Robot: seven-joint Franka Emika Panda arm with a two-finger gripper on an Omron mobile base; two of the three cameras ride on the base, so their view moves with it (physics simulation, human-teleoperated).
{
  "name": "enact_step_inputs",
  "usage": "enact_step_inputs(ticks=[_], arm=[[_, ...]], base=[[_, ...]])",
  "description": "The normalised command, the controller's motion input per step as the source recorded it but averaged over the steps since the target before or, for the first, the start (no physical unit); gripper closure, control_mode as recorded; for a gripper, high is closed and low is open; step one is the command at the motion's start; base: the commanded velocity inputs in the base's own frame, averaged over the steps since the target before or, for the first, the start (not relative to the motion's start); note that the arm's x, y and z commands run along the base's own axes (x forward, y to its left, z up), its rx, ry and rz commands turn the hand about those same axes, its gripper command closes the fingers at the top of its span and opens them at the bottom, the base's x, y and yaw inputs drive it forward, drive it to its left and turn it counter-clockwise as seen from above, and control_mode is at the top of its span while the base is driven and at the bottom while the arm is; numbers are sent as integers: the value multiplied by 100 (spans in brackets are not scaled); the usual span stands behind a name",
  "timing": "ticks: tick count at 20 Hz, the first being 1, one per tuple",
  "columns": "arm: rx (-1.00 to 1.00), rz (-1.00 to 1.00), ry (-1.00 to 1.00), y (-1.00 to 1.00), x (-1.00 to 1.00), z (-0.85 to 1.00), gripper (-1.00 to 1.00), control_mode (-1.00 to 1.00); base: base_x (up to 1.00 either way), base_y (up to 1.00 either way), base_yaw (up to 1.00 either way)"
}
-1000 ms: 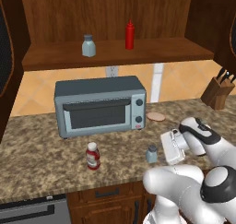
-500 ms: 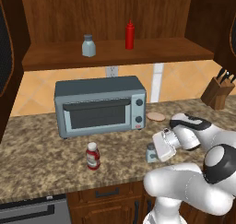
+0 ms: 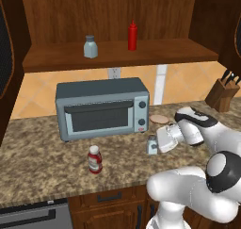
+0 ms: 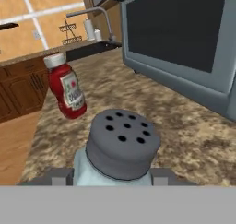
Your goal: Put the shaker and condiment bottle from the counter next to their counterparts in the cabinet.
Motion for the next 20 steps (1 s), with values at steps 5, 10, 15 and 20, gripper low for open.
enact_step_inputs(ticks=[5, 10, 15, 20], arm=[[-1, -32, 1, 32, -46, 50, 100, -100], [0, -39, 1, 18, -71, 60, 100, -100], [-3, -34, -3, 59, -64, 57, 100, -100], [-12, -17, -6, 76, -67, 66, 100, -100]], base=[[0, 0, 0], [0, 0, 0], [0, 0, 0], [0, 0, 0]])
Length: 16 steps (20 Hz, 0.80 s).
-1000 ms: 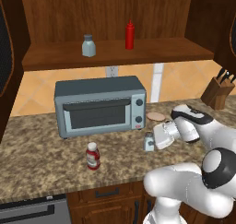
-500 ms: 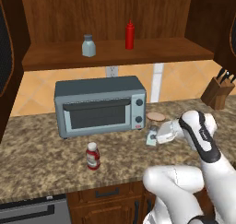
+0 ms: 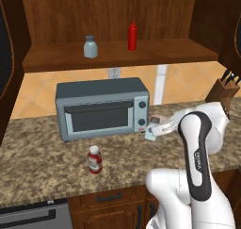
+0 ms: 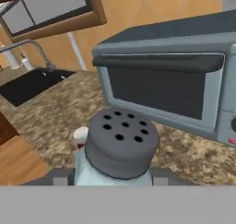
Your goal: Put the shaker and condiment bottle from the counter next to their counterparts in the cabinet.
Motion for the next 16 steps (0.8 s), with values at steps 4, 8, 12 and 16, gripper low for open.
enact_step_inputs(ticks=[4, 8, 12, 16], arm=[[-27, -1, -8, 89, -51, 82, 100, -100], [-26, -2, -33, 62, -79, 85, 100, -100], [-17, -7, -29, 13, -36, 84, 100, -100], [-11, -13, -9, 0, -7, 82, 100, -100]], base=[[0, 0, 0], [0, 0, 0], [0, 0, 0], [0, 0, 0]])
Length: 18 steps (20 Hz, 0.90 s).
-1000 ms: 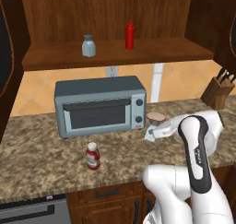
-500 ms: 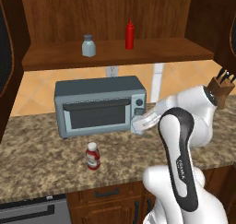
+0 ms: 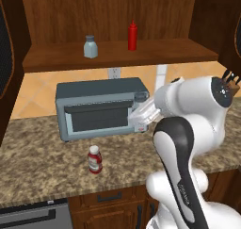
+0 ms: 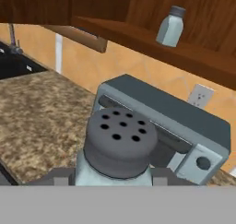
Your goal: Put the shaker and condiment bottle from the counter next to their counterparts in the cabinet.
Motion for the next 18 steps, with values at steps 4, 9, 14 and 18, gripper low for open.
enact_step_inputs(ticks=[4, 9, 14, 18], arm=[[-3, -12, 0, -1, -2, 88, 100, -100], [-9, -11, -13, 1, -8, 60, 100, -100], [-14, -1, -15, 9, -1, 8, 100, -100], [0, -3, -6, 0, 3, 47, 100, -100]], base=[[0, 0, 0], [0, 0, 0], [0, 0, 0], [0, 0, 0]])
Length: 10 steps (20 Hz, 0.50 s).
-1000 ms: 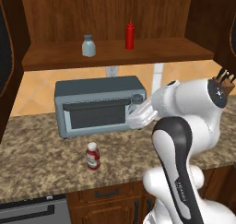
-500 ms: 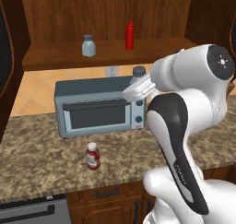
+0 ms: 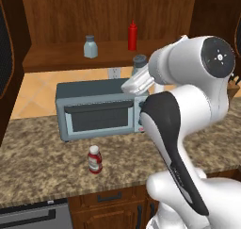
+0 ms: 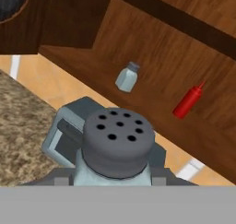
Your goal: Put the shaker and condiment bottle from the counter next to their counterparts in the cabinet.
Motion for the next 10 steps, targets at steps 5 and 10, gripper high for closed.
enact_step_inputs(ticks=[5, 10], arm=[[1, -2, -1, 0, 0, 49, 100, -100], [5, 0, -4, 0, 0, 32, 100, -100]], base=[[0, 0, 0], [0, 0, 0]])
